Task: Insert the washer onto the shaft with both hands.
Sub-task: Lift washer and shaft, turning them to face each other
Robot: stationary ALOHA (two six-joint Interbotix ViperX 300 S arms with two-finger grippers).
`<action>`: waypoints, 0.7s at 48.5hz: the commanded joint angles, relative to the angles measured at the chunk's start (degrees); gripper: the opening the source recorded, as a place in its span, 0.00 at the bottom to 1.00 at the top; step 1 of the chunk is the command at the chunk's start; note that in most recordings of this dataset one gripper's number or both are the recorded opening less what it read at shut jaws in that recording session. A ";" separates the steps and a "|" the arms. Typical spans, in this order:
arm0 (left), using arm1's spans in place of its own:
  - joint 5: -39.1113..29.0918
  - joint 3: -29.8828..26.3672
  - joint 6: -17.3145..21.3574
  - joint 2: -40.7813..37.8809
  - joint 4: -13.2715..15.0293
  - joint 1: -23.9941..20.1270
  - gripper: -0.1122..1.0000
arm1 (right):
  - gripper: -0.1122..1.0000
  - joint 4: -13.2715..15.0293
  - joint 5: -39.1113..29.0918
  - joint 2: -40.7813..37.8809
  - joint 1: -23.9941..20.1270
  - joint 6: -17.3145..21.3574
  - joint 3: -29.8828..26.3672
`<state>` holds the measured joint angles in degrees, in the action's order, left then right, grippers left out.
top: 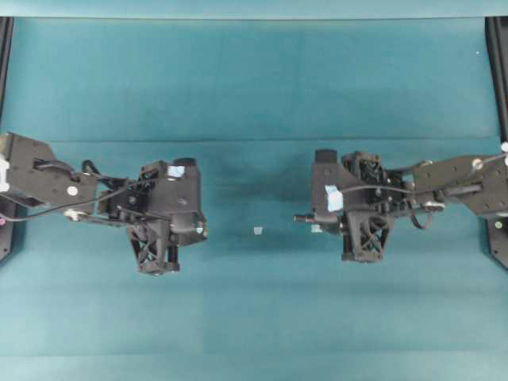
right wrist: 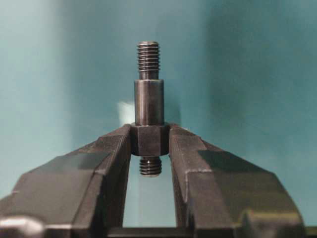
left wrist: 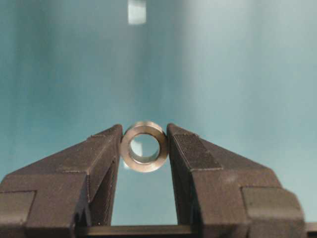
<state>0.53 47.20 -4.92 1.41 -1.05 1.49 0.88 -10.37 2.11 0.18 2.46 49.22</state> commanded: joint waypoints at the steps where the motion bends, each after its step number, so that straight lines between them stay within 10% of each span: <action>1: 5.80 0.97 -0.09 1.93 0.09 0.09 0.41 | 0.10 -0.26 2.99 1.49 -1.14 0.00 0.44; 34: 20.92 2.29 -1.32 2.55 0.09 -0.26 0.41 | 0.10 -1.49 13.62 3.60 -1.67 0.62 5.45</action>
<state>20.57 50.63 -6.15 3.43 -0.97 1.32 -0.44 1.67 4.83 -1.23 2.64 55.02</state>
